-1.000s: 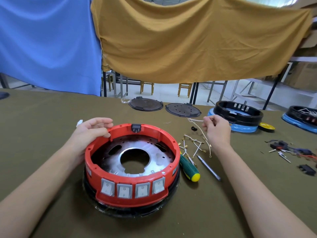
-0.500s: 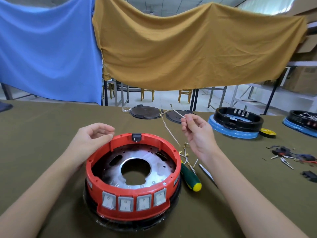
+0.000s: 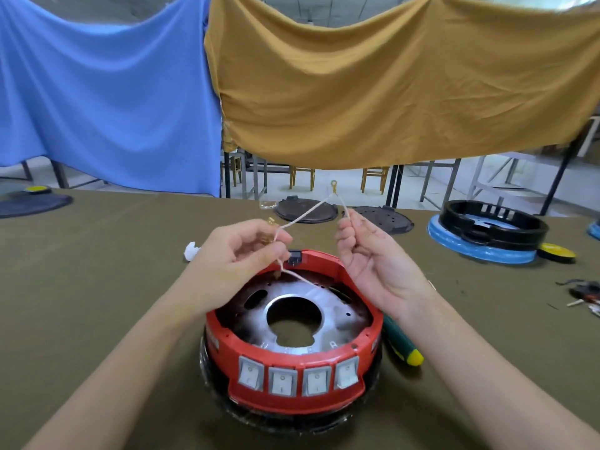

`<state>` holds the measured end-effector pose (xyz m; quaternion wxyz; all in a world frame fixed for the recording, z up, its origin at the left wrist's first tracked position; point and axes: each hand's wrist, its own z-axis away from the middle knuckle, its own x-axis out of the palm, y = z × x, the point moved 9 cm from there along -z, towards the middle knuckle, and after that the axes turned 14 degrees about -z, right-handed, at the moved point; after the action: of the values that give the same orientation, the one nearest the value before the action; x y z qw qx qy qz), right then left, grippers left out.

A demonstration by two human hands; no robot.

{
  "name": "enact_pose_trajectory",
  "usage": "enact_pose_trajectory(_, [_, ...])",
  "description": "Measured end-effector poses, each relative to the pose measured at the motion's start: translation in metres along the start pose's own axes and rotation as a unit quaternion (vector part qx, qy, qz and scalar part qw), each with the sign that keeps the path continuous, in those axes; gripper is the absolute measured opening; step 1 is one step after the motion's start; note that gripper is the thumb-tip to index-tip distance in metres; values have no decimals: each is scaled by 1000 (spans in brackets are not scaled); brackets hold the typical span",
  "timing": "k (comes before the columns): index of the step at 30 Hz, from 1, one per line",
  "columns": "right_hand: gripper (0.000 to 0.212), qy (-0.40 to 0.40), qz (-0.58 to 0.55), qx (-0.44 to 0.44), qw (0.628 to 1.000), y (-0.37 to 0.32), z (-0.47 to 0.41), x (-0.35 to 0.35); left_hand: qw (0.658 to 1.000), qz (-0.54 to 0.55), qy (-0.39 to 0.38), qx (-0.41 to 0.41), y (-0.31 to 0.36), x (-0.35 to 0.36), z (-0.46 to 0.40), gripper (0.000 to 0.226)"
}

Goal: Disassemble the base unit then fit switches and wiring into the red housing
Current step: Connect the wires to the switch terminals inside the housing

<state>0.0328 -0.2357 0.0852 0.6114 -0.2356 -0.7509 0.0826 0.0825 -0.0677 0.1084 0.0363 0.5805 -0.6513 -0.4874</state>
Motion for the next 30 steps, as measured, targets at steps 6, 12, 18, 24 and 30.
enact_pose_trajectory(6, [28,81,27,-6,996,1,-1,-17,988,136,20,-66,-12,-1,1,21])
enact_pose_trajectory(12, [40,71,212,-21,975,-2,5,-9,963,192,92,-164,-39,-8,3,22])
enact_pose_trajectory(18, [41,59,455,-87,884,-1,13,9,964,154,138,-166,-43,-18,6,8])
enact_pose_trajectory(24, [43,22,466,-129,875,-3,16,19,954,186,149,-181,-43,-19,8,13])
enact_pose_trajectory(30, [13,-4,653,-143,743,6,17,28,960,221,51,-165,-30,2,6,21])
